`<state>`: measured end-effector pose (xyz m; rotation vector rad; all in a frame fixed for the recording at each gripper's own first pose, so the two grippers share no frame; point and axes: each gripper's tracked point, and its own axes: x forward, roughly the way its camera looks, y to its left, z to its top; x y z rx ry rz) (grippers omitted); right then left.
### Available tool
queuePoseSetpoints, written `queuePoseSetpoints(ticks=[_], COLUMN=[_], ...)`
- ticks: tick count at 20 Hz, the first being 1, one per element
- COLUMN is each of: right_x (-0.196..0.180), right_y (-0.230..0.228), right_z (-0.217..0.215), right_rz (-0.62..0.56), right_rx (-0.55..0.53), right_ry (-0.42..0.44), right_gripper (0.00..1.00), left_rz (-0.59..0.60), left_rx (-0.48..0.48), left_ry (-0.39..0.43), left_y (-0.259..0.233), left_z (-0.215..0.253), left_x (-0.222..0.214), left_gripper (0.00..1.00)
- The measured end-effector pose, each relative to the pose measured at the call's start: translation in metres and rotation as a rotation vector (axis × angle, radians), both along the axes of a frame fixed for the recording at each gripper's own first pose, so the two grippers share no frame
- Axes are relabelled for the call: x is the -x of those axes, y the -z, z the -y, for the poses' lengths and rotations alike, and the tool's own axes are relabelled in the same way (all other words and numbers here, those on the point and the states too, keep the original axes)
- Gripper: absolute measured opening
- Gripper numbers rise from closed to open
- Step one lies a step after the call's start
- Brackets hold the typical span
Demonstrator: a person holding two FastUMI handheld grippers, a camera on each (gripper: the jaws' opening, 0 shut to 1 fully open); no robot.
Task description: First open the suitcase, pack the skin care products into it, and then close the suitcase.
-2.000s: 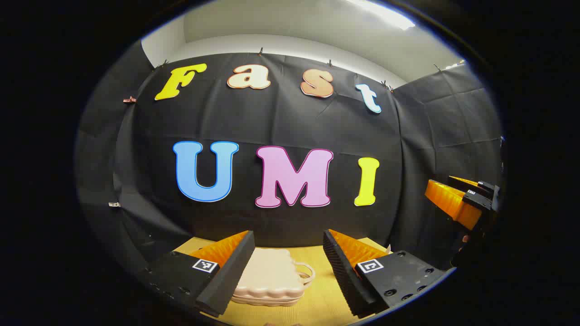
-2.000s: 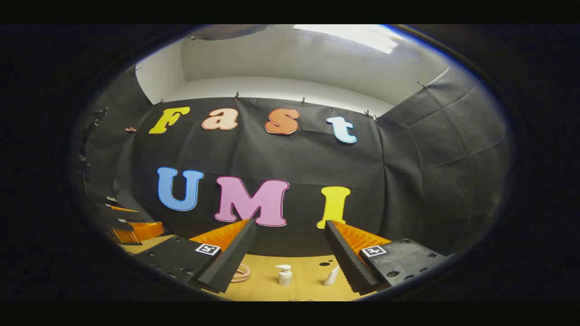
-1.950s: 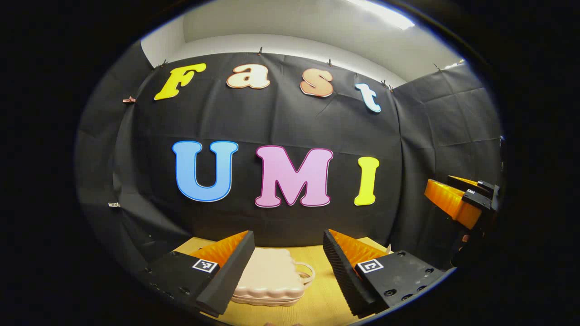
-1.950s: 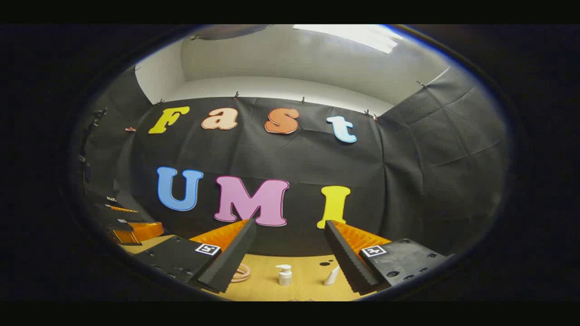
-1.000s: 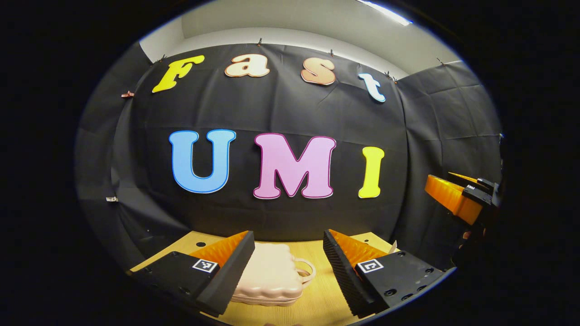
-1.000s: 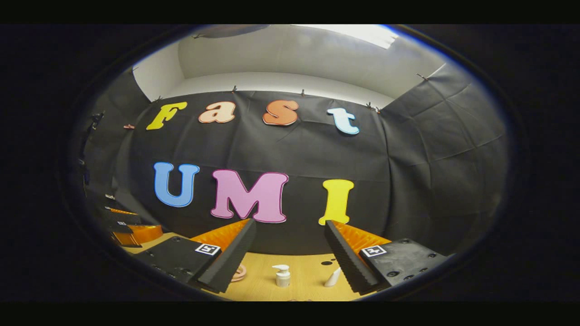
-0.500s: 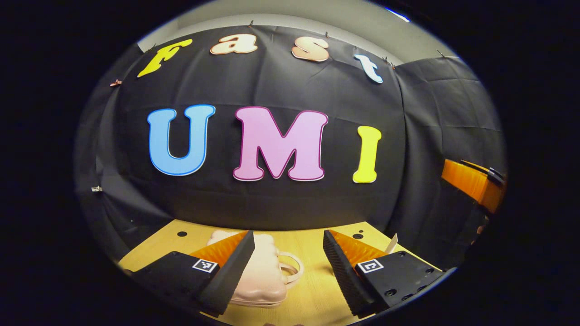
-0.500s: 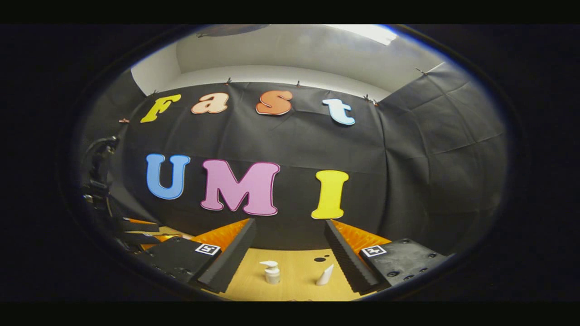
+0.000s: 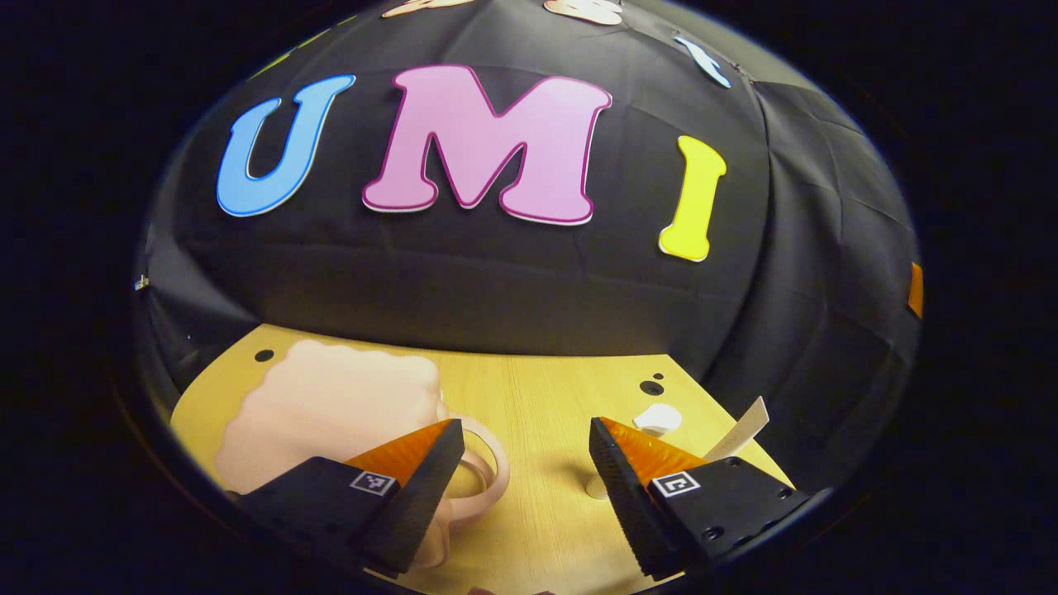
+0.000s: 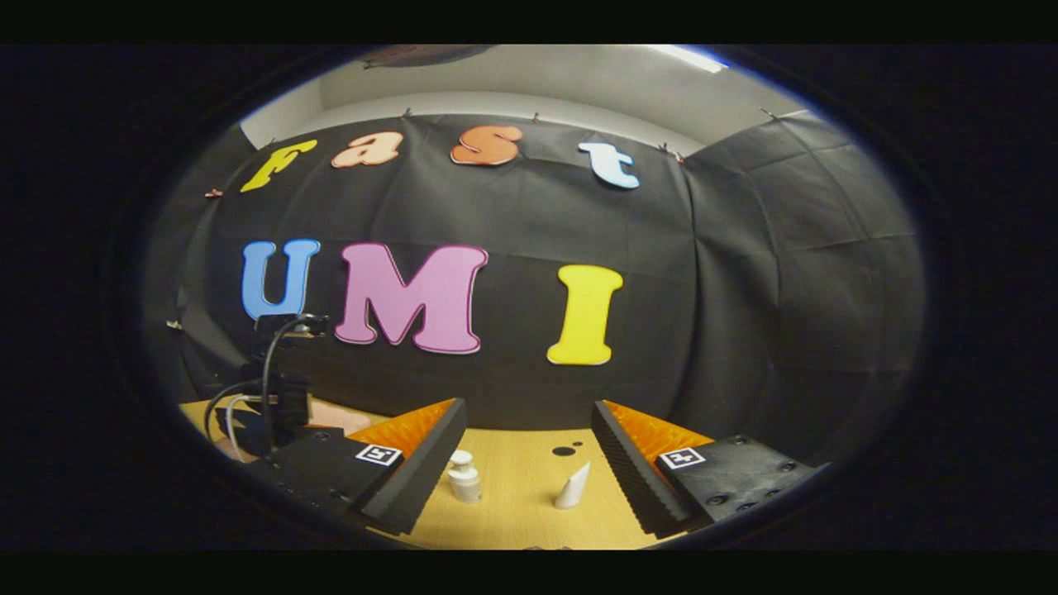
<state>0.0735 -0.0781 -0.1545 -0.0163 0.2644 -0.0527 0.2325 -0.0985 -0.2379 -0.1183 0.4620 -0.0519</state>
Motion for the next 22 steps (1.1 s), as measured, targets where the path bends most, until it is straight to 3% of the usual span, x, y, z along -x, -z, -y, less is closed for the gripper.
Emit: queuePoseSetpoints(ticks=[4,12,15,17,19,22], right_x=[0.003,-0.003,-0.002,0.000,0.001,0.000], right_y=[0.031,0.060,0.068,0.073,0.078,0.080], right_z=[0.007,0.015,0.018,0.020,0.020,0.017], right_rz=[-0.062,-0.123,-0.142,-0.159,-0.180,-0.183], right_rx=[-0.002,-0.007,0.014,0.016,0.004,-0.006], right_ry=[0.015,0.035,0.025,0.028,0.031,0.030], right_gripper=[0.97,0.97,0.97,0.97,0.97,0.97], left_rz=[-0.073,-0.210,-0.283,-0.312,-0.322,-0.306], left_rx=[-0.028,-0.112,-0.084,-0.128,-0.131,-0.087], left_ry=[-0.010,-0.135,-0.153,-0.237,-0.213,-0.159], left_y=[0.045,0.112,0.131,0.137,0.142,0.133], left_z=[0.006,-0.002,-0.002,-0.023,-0.023,-0.018], left_x=[-0.029,-0.050,-0.054,-0.050,-0.052,-0.052], left_gripper=[0.96,0.92,0.75,0.62,0.23,0.18])
